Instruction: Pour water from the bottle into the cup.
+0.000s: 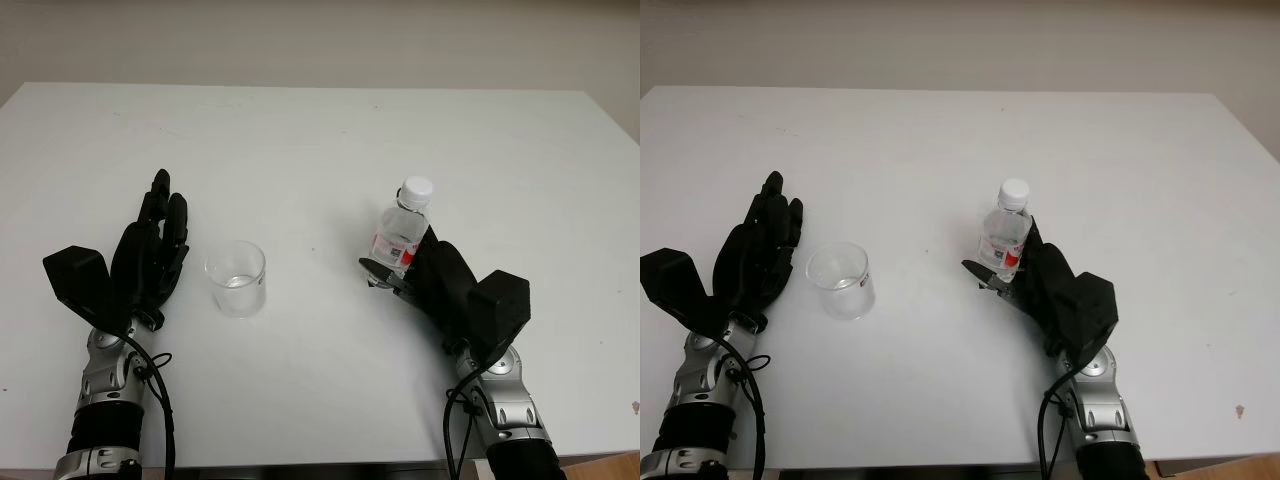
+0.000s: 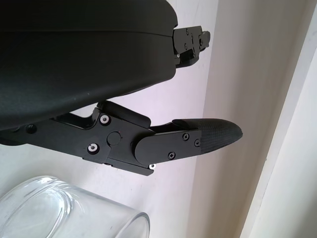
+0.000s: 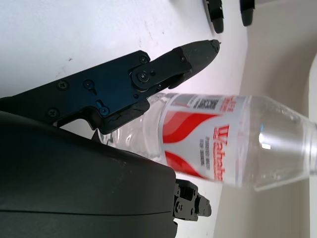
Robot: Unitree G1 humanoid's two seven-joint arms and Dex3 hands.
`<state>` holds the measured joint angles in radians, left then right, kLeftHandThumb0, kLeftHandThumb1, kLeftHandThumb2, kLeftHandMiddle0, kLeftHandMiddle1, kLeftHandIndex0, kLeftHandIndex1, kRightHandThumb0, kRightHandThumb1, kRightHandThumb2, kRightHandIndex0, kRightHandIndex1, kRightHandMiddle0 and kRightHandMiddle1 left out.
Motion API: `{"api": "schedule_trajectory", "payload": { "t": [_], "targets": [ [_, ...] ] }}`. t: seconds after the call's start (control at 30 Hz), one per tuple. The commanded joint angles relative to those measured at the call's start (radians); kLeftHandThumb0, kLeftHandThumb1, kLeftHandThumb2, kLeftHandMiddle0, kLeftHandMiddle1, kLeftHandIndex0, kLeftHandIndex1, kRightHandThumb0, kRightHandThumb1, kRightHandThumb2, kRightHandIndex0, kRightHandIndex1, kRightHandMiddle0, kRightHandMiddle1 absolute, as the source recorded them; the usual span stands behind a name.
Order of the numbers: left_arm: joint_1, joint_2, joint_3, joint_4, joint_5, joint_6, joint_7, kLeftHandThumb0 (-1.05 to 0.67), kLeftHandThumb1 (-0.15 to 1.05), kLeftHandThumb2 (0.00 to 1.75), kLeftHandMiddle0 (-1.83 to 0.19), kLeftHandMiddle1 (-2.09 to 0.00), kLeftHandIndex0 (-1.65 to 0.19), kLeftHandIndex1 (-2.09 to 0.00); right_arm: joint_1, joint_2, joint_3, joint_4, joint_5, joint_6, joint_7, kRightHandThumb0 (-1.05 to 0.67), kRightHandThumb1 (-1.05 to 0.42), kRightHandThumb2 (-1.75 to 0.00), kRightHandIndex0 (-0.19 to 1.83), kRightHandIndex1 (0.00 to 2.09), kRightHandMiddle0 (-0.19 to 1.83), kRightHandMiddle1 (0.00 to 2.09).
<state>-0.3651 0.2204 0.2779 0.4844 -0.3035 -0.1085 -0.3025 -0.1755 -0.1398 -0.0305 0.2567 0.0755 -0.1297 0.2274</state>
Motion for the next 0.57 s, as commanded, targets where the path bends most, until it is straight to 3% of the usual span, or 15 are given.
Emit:
{"api": "schedule_trajectory", "payload": {
  "t": [0.0, 0.53],
  "targets": [
    [-0.009, 0.006, 0.005, 0.001, -0.004, 0.004, 0.0, -0.72, 1.05, 0.49, 0.12, -0.05, 0.11, -0.06, 0.023, 0.0, -0.016, -0.019, 0.018, -0.011, 0.005, -0.81, -0.9, -0.06, -0.19, 0.0, -0.19, 0.0],
    [-0.018, 0.004, 0.002, 0.004, 0.001, 0.001, -0.001, -0.7, 1.05, 0.51, 0.11, -0.05, 0.1, -0.06, 0.016, 0.025, -0.072, -0.037, 0.068, -0.088, -0.03, -0.91, -0.91, -0.05, -0.19, 0.0, -0.19, 0.0]
  ]
}}
